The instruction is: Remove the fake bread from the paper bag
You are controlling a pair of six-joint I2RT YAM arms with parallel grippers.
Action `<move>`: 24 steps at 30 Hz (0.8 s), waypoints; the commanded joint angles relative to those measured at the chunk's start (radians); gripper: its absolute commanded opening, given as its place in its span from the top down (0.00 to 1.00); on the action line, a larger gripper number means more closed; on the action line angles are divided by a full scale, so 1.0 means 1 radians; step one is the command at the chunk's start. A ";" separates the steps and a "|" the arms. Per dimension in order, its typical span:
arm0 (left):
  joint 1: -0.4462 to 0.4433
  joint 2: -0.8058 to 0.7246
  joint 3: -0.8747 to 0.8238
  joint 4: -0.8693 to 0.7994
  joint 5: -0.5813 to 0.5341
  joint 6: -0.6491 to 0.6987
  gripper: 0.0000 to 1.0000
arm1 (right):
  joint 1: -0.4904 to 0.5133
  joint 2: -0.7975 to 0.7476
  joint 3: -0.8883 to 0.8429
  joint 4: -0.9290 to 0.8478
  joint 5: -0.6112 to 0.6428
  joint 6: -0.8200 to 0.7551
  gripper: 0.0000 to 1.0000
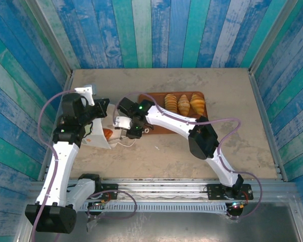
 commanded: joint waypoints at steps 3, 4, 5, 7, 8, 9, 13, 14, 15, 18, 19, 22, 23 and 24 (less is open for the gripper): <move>-0.002 -0.009 0.015 0.038 0.032 0.009 1.00 | 0.033 0.028 0.038 0.003 0.020 -0.030 0.53; -0.002 -0.010 0.014 0.040 0.032 0.009 1.00 | 0.035 0.024 0.037 0.010 0.029 -0.025 0.55; -0.002 -0.011 0.012 0.041 0.030 0.009 1.00 | 0.035 0.022 0.037 0.017 0.047 -0.011 0.57; -0.002 -0.012 0.010 0.043 0.025 0.008 1.00 | 0.037 0.006 0.032 0.017 0.075 0.002 0.61; -0.003 -0.012 0.010 0.043 0.021 0.009 1.00 | 0.038 -0.006 0.026 0.020 0.097 0.010 0.62; -0.002 -0.013 0.010 0.043 0.020 0.009 1.00 | 0.038 -0.024 0.017 0.026 0.121 0.026 0.65; -0.002 -0.019 0.008 0.028 -0.008 0.021 1.00 | 0.038 -0.144 -0.079 0.051 0.152 0.059 0.67; -0.001 -0.021 0.007 0.025 -0.016 0.024 1.00 | 0.038 -0.176 -0.108 0.060 0.156 0.064 0.67; -0.002 -0.022 0.007 0.025 -0.022 0.026 1.00 | 0.038 -0.214 -0.147 0.073 0.163 0.068 0.67; -0.002 -0.027 0.001 0.027 -0.039 0.025 1.00 | 0.038 -0.310 -0.246 0.097 0.182 0.085 0.67; -0.002 -0.028 -0.001 0.032 -0.042 0.021 1.00 | 0.038 -0.338 -0.275 0.099 0.189 0.093 0.67; -0.002 -0.026 -0.010 0.052 -0.042 0.007 1.00 | 0.040 -0.400 -0.344 0.107 0.208 0.113 0.67; -0.001 -0.024 -0.015 0.062 -0.040 -0.001 1.00 | 0.040 -0.417 -0.365 0.106 0.213 0.121 0.67; -0.002 -0.022 -0.017 0.071 -0.037 -0.007 1.00 | 0.040 -0.432 -0.383 0.106 0.223 0.129 0.67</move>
